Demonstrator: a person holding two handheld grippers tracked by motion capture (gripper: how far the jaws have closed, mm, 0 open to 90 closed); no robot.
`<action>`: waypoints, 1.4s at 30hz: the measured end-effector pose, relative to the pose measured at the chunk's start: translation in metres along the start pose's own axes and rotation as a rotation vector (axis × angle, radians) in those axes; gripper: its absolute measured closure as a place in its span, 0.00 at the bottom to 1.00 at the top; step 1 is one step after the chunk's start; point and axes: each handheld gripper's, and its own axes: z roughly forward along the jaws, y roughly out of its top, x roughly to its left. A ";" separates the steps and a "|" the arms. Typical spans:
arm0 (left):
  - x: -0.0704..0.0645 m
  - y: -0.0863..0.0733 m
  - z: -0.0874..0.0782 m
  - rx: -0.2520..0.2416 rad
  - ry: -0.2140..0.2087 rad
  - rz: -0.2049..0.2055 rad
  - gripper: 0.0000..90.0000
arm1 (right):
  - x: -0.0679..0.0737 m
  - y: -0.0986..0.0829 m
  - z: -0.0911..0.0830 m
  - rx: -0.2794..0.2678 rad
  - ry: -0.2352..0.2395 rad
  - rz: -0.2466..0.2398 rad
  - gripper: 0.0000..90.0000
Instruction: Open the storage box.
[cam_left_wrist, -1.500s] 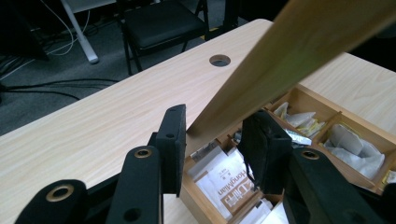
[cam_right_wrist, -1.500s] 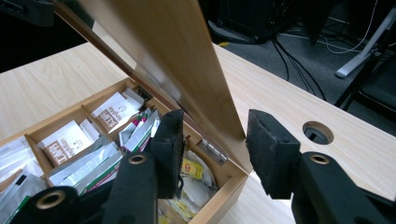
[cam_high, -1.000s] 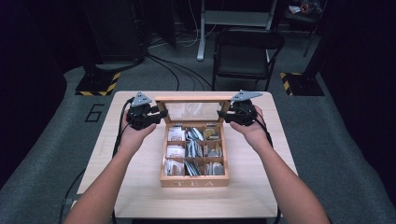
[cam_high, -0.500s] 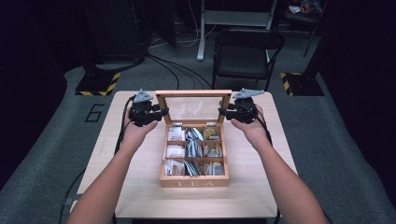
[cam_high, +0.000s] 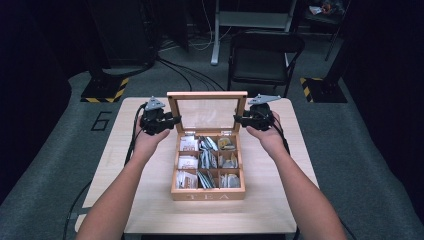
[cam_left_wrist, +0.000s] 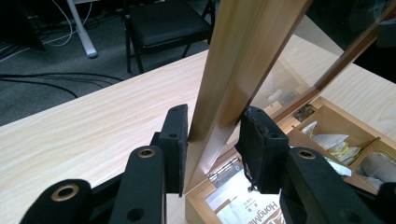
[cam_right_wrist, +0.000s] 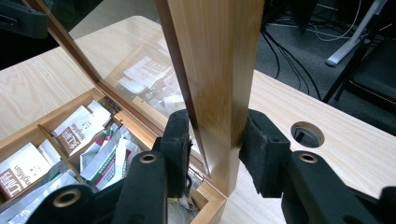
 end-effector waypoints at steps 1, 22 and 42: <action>0.000 0.000 0.000 0.001 0.001 -0.001 0.70 | -0.001 0.000 0.001 0.003 0.005 -0.001 0.70; 0.006 0.003 0.008 -0.002 0.007 -0.028 0.71 | -0.007 -0.002 0.014 0.014 -0.006 0.018 0.70; 0.011 -0.006 0.025 0.042 0.018 -0.046 0.72 | -0.013 -0.003 0.023 0.015 -0.009 0.030 0.70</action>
